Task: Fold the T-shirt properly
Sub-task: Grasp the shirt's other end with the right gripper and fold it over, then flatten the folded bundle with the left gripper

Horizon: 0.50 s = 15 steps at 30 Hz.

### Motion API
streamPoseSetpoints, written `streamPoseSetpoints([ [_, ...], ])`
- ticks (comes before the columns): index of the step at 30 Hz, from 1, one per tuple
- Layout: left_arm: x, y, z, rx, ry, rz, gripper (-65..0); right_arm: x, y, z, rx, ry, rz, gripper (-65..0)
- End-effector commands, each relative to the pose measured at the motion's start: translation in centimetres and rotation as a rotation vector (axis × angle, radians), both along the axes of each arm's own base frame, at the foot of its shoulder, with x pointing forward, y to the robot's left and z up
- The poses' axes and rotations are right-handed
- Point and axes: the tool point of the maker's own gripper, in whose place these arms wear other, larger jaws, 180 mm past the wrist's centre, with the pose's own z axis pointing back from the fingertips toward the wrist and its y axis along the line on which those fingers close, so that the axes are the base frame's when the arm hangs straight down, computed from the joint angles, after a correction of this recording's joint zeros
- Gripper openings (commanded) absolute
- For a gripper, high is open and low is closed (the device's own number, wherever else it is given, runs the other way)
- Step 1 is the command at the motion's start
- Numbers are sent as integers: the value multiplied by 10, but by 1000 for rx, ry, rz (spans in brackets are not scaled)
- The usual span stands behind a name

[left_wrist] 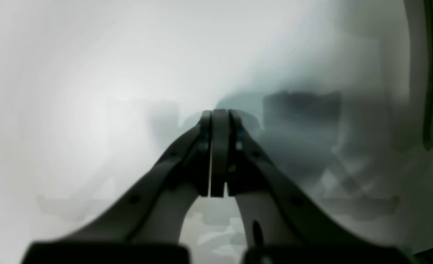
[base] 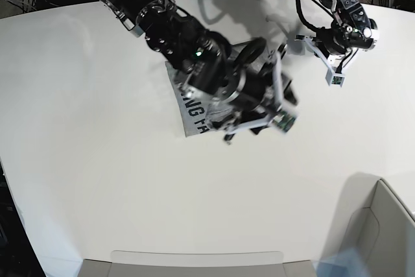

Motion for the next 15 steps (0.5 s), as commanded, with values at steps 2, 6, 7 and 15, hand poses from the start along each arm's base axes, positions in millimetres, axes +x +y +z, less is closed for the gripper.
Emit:
streamPoseSetpoints([
  [2,26,5,23,26,-92,-5,-650,22,-28,9,35,-20,-98,-543],
  [6,42,4,48,56,-177,-16,-650,43,-98,-5,4,0,-280,-650],
  [7,45,2,52,61,-192,-24,-650,44,-113,-13,-21,18,-315,-650],
  [15,92,-67,107,18,-500,-206,-650,54,-219,-63,-112,188,-610,-650],
])
